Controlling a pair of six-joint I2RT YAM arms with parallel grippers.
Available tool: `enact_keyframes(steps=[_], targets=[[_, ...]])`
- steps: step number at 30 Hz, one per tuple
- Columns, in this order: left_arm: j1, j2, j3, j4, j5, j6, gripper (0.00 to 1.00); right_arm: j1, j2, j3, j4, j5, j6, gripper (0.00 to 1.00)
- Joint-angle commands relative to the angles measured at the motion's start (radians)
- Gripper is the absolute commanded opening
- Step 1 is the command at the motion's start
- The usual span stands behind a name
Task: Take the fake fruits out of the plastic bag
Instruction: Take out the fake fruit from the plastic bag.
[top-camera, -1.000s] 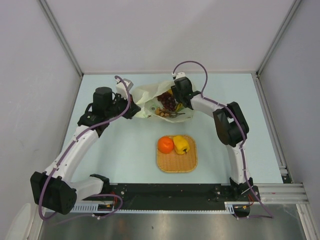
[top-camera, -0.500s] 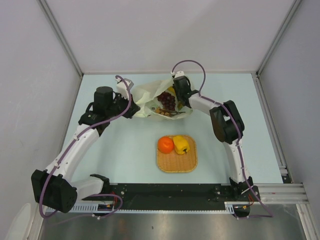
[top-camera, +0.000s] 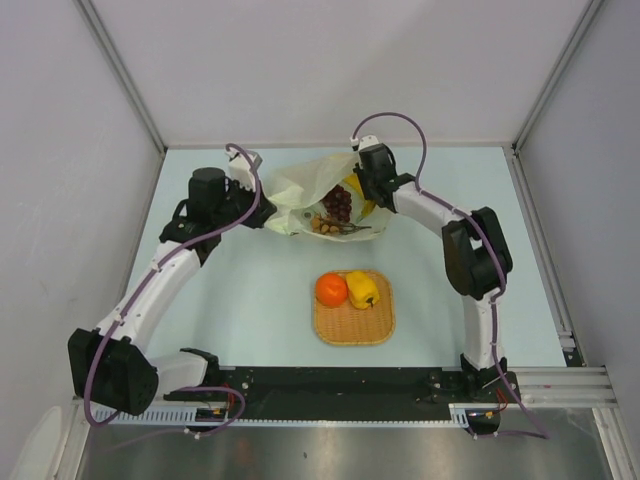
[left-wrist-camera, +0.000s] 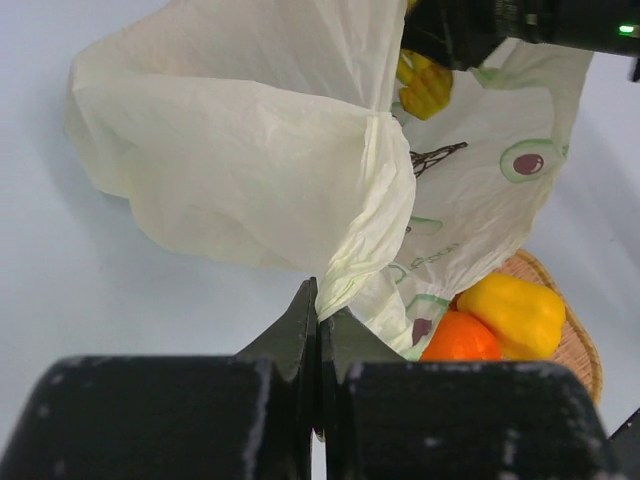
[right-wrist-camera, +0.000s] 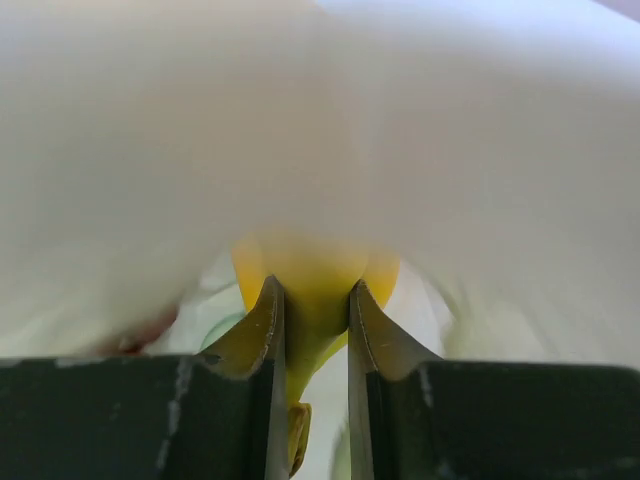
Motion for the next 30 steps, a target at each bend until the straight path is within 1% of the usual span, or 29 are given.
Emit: enact_keyframes(steps=[1, 5, 7, 14, 18, 20, 26, 28, 30], targets=[[0.019, 0.015, 0.067, 0.062, -0.019, -0.060, 0.00, 0.031, -0.161, -0.055, -0.004, -0.059, -0.019, 0.00], [0.019, 0.009, 0.067, 0.080, -0.015, -0.076, 0.00, 0.064, -0.230, -0.098, -0.053, -0.120, -0.022, 0.00], [0.019, 0.009, 0.067, 0.082, -0.015, -0.082, 0.00, 0.071, -0.256, -0.128, -0.067, -0.192, -0.033, 0.00], [0.019, 0.008, 0.073, 0.080, -0.027, -0.082, 0.00, 0.117, -0.360, -0.200, -0.096, -0.263, -0.068, 0.00], [0.019, 0.012, 0.077, 0.086, -0.029, -0.082, 0.00, 0.132, -0.429, -0.234, -0.101, -0.346, -0.122, 0.00], [0.019, 0.015, 0.085, 0.083, -0.032, -0.076, 0.00, 0.134, -0.475, -0.245, -0.107, -0.398, -0.137, 0.00], [0.017, 0.029, 0.096, 0.077, -0.036, -0.067, 0.00, 0.149, -0.607, -0.282, -0.117, -0.447, -0.190, 0.00], [0.017, 0.032, 0.096, 0.080, -0.035, -0.067, 0.00, 0.143, -0.642, -0.314, -0.111, -0.522, -0.197, 0.00], [0.019, 0.037, 0.096, 0.086, -0.035, -0.064, 0.00, 0.138, -0.687, -0.346, -0.105, -0.551, -0.205, 0.00]])
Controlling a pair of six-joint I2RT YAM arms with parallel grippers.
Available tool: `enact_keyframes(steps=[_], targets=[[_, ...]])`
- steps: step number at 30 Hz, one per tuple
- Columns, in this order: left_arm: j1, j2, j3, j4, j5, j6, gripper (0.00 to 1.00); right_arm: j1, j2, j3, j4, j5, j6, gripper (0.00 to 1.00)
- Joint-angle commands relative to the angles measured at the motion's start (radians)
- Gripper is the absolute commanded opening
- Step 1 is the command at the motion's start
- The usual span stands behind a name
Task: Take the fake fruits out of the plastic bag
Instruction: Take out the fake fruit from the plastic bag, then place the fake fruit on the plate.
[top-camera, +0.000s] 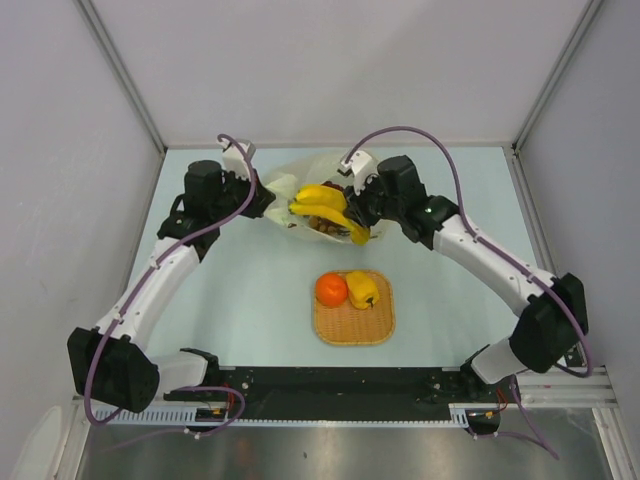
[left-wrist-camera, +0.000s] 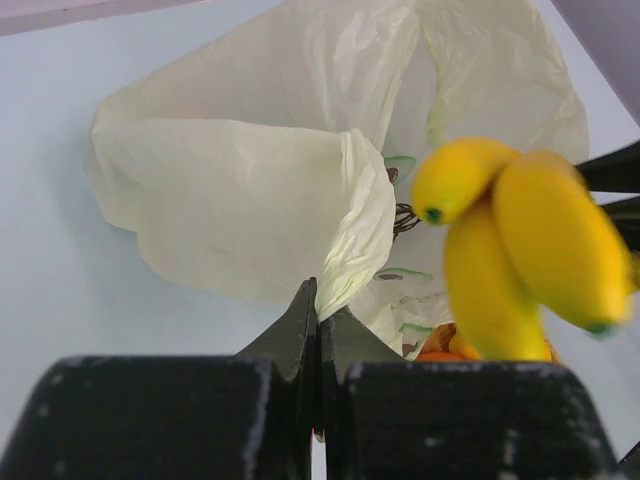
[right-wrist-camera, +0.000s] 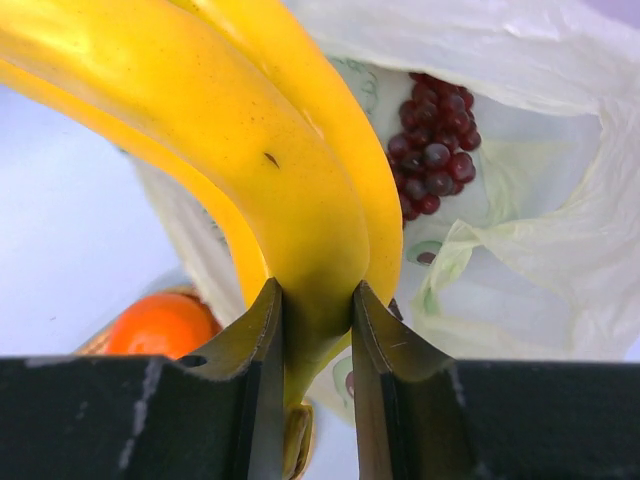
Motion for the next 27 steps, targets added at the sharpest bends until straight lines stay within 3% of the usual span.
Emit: enact_keyframes(steps=[1, 8, 14, 20, 21, 23, 27], targets=[[0.005, 0.016, 0.048, 0.035, -0.008, 0.007, 0.00, -0.003, -0.111, -0.048, 0.025, -0.120, -0.037, 0.00], [0.005, 0.027, 0.077, 0.004, -0.019, 0.038, 0.00, -0.007, -0.347, -0.154, -0.036, -0.184, -0.176, 0.00], [0.005, 0.024, 0.074, -0.022, -0.034, 0.090, 0.00, 0.087, -0.579, -0.357, -0.075, -0.088, -0.305, 0.00], [0.005, 0.001, 0.071, -0.056, -0.072, 0.156, 0.00, 0.355, -0.798, -0.554, -0.012, 0.272, -0.269, 0.00], [0.005, -0.004, 0.069, -0.054, -0.071, 0.182, 0.00, 0.383, -0.802, -0.580, 0.021, 0.438, -0.230, 0.00], [0.005, -0.016, 0.068, -0.048, -0.062, 0.182, 0.00, 0.357, -0.777, -0.568, 0.002, 0.516, -0.094, 0.00], [0.003, -0.082, 0.062, -0.050, -0.008, 0.130, 0.01, 0.176, -0.643, -0.521, -0.073, 0.631, 0.052, 0.00]])
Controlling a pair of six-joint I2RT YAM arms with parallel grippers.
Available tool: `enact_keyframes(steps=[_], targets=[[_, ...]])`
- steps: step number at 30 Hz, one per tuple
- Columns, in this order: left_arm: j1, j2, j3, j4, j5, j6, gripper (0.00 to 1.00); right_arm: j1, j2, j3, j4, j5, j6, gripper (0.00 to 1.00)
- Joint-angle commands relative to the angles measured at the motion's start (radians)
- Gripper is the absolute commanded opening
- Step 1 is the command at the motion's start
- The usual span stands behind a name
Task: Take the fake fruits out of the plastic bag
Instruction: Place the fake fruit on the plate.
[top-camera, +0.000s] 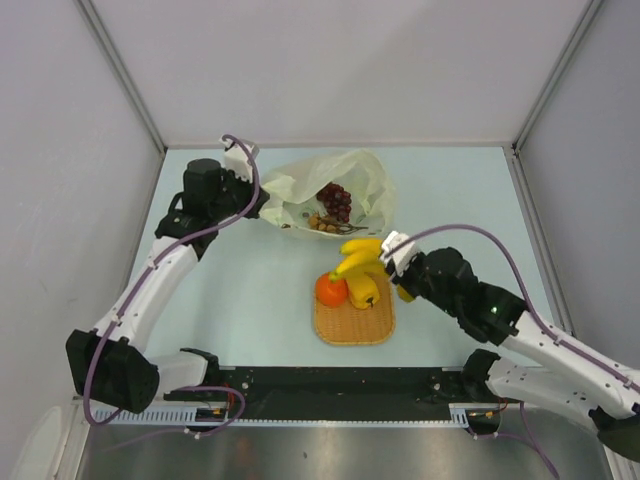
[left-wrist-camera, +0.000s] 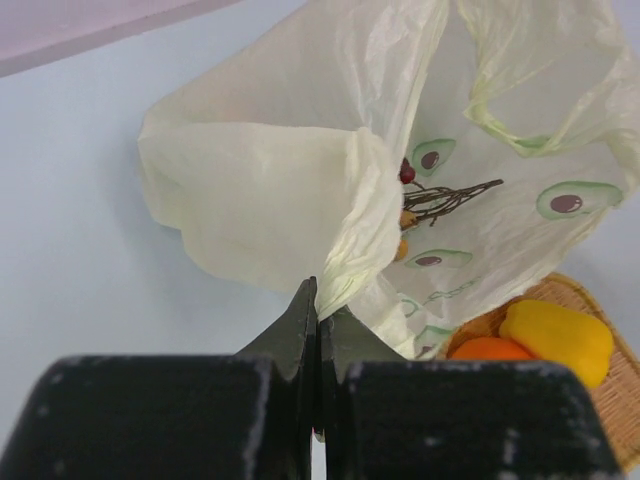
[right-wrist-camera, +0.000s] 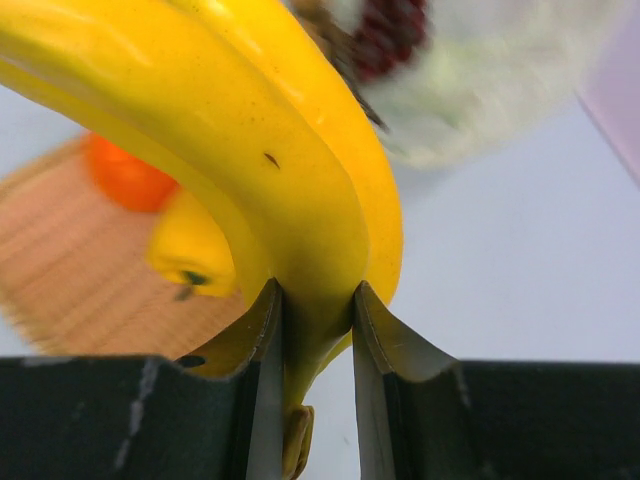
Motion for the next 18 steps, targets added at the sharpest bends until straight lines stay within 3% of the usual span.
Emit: enact_keyframes(steps=[1, 5, 12, 18], targets=[[0.005, -0.102, 0.034, 0.004, 0.055, -0.025, 0.00, -0.154, 0.145, 0.069, -0.019, 0.314, 0.206, 0.00], [0.005, -0.171, -0.012, 0.021, 0.118, -0.068, 0.01, -0.251, 0.206, 0.065, -0.038, 0.238, 0.269, 0.00], [0.003, -0.219, -0.060, 0.029, 0.101, -0.094, 0.00, -0.206, 0.262, 0.072, -0.048, 0.256, 0.297, 0.00], [0.005, -0.210, -0.066, 0.055, 0.097, -0.108, 0.00, -0.137, 0.437, 0.082, -0.013, 0.323, 0.379, 0.00]])
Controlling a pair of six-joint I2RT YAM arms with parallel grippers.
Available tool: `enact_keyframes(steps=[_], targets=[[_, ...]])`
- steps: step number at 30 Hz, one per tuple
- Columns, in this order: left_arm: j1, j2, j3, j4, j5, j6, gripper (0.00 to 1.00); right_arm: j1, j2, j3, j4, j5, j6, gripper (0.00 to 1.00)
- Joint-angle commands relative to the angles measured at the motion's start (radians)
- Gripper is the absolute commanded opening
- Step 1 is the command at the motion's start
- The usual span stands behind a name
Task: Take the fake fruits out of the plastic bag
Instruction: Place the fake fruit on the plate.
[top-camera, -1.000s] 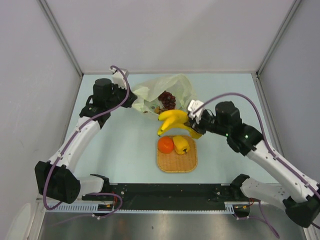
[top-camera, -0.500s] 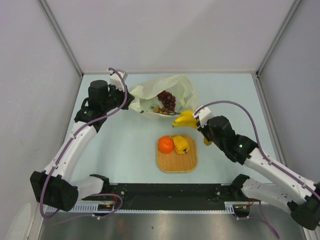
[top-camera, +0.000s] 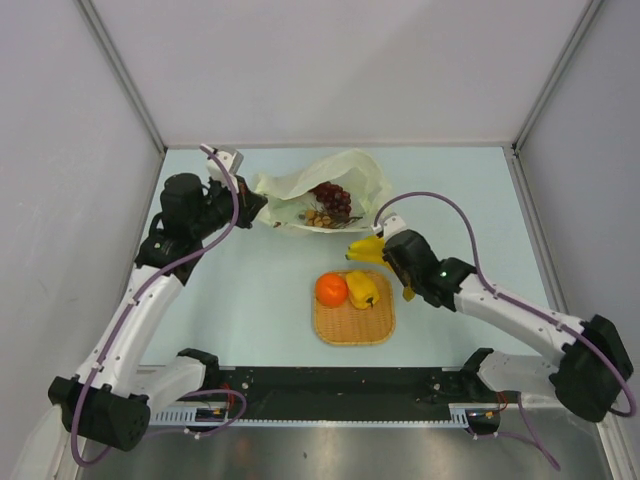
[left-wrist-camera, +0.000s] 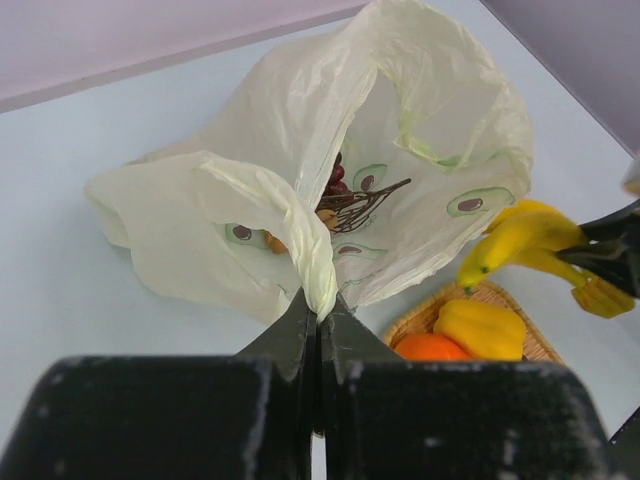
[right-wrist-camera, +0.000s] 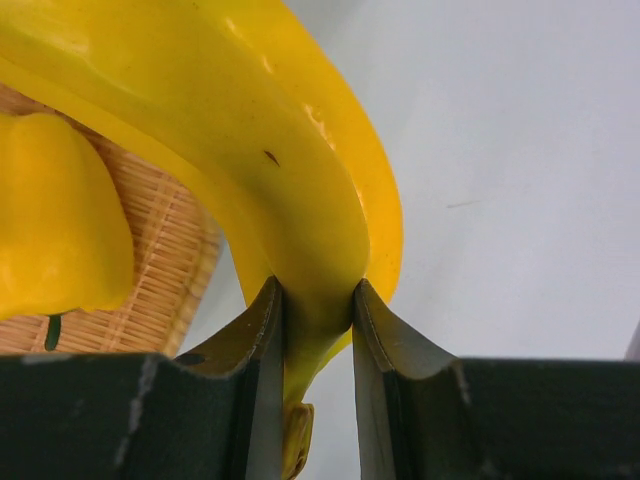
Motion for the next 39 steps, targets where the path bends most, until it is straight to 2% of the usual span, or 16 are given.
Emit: enact_keyframes(steps=[1, 5, 12, 22, 34, 36, 38, 39], targets=[[0.005, -0.002, -0.009, 0.058, 0.003, -0.031, 0.00, 0.042, 0.108, 0.039, 0.057, 0.067, 0.105, 0.00], [0.005, 0.004, -0.016, 0.064, 0.000, -0.037, 0.00, 0.088, 0.158, 0.039, 0.131, 0.085, 0.074, 0.00], [0.005, 0.007, -0.021, 0.070, 0.006, -0.049, 0.00, 0.162, 0.194, 0.042, 0.157, 0.056, 0.122, 0.00], [0.005, 0.007, -0.026, 0.081, 0.024, -0.075, 0.00, 0.169, 0.244, 0.040, 0.114, 0.105, 0.191, 0.00], [0.005, 0.006, -0.027, 0.087, 0.037, -0.082, 0.00, 0.225, 0.296, 0.042, 0.137, 0.087, 0.168, 0.00], [0.005, 0.004, -0.030, 0.093, 0.032, -0.088, 0.00, 0.225, 0.306, 0.042, 0.136, 0.080, 0.172, 0.07], [0.005, 0.000, -0.036, 0.098, 0.030, -0.092, 0.00, 0.226, 0.309, 0.042, 0.148, 0.073, 0.166, 0.23], [0.005, 0.001, -0.038, 0.099, 0.032, -0.092, 0.00, 0.228, 0.307, 0.042, 0.150, 0.067, 0.160, 0.27]])
